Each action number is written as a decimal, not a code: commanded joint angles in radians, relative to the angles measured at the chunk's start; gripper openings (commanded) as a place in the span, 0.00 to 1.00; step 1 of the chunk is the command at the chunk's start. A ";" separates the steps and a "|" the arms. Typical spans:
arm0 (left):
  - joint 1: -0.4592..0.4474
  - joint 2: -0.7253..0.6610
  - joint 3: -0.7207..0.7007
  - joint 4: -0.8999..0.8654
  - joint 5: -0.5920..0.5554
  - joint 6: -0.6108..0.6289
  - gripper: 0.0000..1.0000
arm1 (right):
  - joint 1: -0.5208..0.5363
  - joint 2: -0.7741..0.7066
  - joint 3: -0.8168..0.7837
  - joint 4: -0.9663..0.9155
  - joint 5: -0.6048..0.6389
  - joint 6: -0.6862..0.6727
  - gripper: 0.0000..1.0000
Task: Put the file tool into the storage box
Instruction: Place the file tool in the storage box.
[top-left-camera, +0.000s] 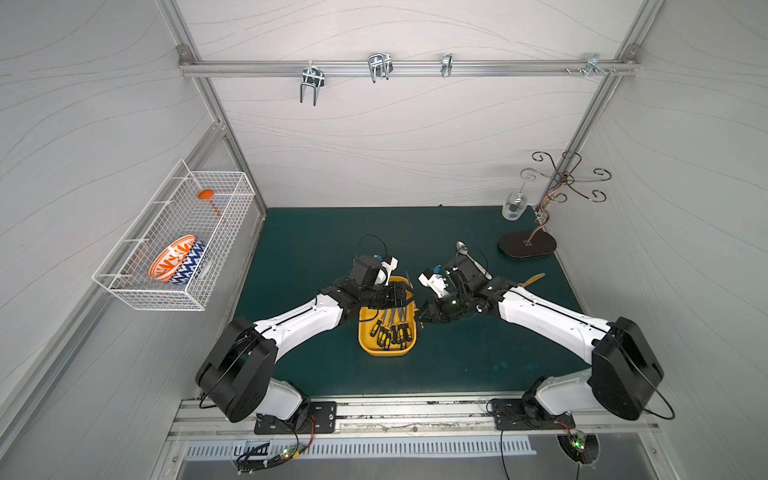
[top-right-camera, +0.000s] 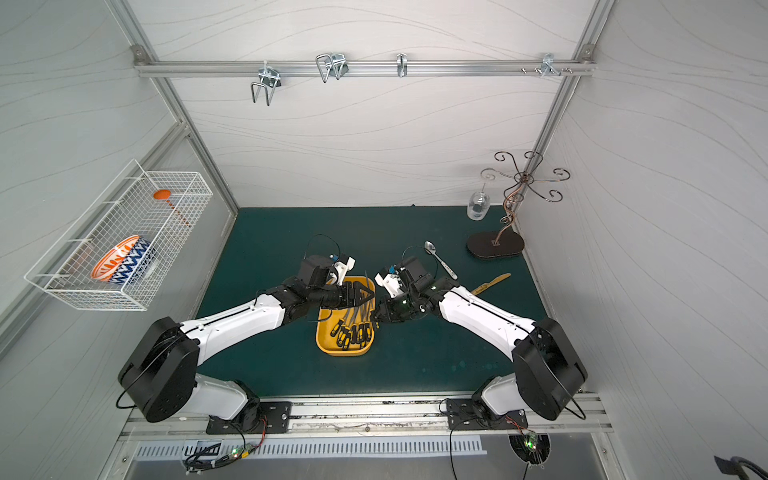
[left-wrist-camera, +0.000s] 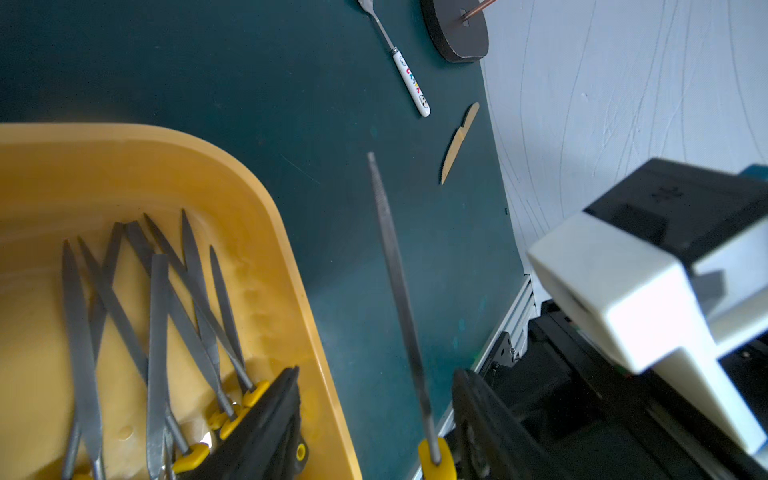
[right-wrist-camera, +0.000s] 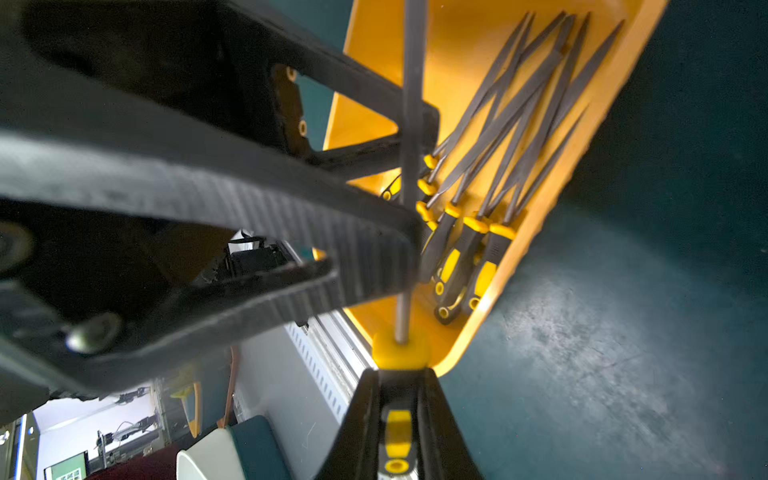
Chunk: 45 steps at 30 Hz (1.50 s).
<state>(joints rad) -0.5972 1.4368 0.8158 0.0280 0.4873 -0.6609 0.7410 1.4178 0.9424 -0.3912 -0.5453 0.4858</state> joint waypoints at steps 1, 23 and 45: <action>0.005 -0.019 -0.007 0.055 0.013 -0.003 0.58 | 0.013 0.022 0.037 0.025 -0.031 0.010 0.05; 0.007 0.102 0.007 -0.192 -0.203 0.074 0.00 | 0.013 0.033 0.078 -0.064 0.109 -0.019 0.42; 0.047 -0.116 0.156 -0.377 -0.677 0.349 1.00 | -0.432 -0.195 -0.040 -0.092 0.855 -0.065 0.46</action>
<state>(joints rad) -0.5781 1.3918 0.9245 -0.3111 0.0753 -0.4549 0.3565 1.2854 0.9596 -0.4976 0.0029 0.4625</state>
